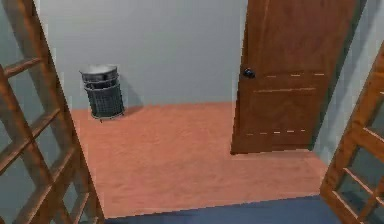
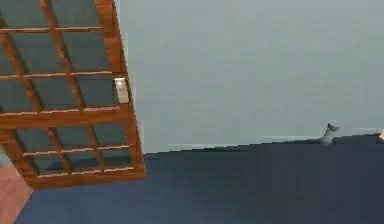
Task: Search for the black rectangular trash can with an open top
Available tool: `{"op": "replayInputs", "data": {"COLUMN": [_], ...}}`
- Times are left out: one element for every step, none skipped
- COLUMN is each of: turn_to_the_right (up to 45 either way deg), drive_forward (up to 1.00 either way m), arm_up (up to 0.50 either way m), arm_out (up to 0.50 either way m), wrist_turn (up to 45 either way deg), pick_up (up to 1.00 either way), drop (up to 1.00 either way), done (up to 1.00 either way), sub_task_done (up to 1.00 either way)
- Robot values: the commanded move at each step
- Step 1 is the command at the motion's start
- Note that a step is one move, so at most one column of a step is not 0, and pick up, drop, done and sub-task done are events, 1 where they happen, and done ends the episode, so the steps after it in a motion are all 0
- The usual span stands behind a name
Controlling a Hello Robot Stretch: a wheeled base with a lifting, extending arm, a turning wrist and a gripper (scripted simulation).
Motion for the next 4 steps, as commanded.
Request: {"op": "replayInputs", "data": {"turn_to_the_right": [0.0, -6.0, 0.0, 0.0], "drive_forward": [1.0, 0.0, 0.45, 0.65], "arm_up": [0.0, 0.0, 0.0, 0.0], "arm_out": [0.0, 0.0, 0.0, 0.0], "wrist_turn": [0.0, 0.0, 0.0, 0.0], "pick_up": [0.0, 0.0, 0.0, 0.0], "drop": [0.0, 0.0, 0.0, 0.0], "done": [0.0, 0.0, 0.0, 0.0], "sub_task_done": [0.0, 0.0, 0.0, 0.0]}}
